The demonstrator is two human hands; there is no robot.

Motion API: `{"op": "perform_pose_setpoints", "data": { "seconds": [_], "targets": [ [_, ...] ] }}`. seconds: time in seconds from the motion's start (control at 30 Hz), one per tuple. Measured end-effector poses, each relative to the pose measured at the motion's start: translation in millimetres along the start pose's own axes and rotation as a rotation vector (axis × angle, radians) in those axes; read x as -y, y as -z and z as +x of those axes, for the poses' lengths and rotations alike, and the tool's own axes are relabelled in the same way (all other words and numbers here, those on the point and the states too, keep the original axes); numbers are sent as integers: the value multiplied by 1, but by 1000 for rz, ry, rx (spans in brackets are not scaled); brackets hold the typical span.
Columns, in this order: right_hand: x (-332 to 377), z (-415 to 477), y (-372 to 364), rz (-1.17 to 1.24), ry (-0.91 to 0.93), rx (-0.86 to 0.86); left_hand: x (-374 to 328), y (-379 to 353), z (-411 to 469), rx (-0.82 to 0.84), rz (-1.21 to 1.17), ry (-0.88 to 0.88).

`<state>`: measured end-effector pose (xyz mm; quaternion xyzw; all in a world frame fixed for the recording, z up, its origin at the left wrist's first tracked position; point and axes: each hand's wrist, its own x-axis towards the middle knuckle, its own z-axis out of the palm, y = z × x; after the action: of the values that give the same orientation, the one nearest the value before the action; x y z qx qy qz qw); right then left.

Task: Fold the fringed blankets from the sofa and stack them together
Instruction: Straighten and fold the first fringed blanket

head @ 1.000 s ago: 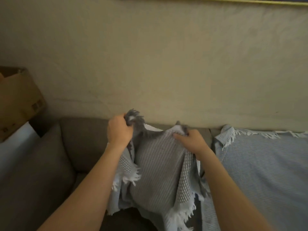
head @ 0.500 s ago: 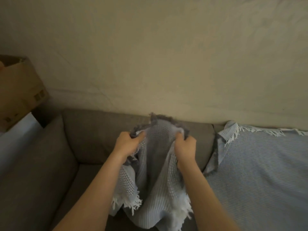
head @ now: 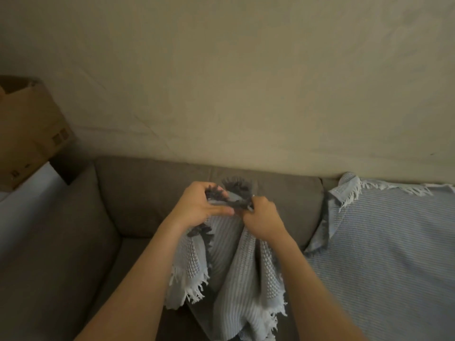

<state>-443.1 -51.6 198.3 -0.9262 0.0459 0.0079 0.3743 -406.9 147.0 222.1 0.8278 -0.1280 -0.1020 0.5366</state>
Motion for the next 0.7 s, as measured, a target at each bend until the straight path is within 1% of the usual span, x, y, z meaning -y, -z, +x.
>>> {"op": "perform_pose_setpoints", "data": {
  "seconds": [0.07, 0.17, 0.27, 0.33, 0.47, 0.53, 0.6, 0.7],
  "targets": [
    [1, 7, 6, 26, -19, -107, 10, 6, 2, -27, 151, 45],
    [10, 13, 13, 91, -8, -194, 31, 10, 7, -79, 296, 44],
    [21, 16, 19, 184, -17, -244, 51, 8, 4, -233, 367, 86],
    [27, 18, 23, 252, -10, -256, 62, 4, 1, -327, 429, 153],
    [38, 18, 34, 311, 53, -317, 71, -7, 0, -481, 435, 264],
    [45, 14, 35, 387, 64, -411, 74, -12, 2, -501, 442, 287],
    [48, 10, 33, 515, 52, -517, 79, -14, 4, -518, 438, 313],
    [52, 8, 33, 692, 4, -664, 88, -14, 0, -566, 355, 350]
  ]
}}
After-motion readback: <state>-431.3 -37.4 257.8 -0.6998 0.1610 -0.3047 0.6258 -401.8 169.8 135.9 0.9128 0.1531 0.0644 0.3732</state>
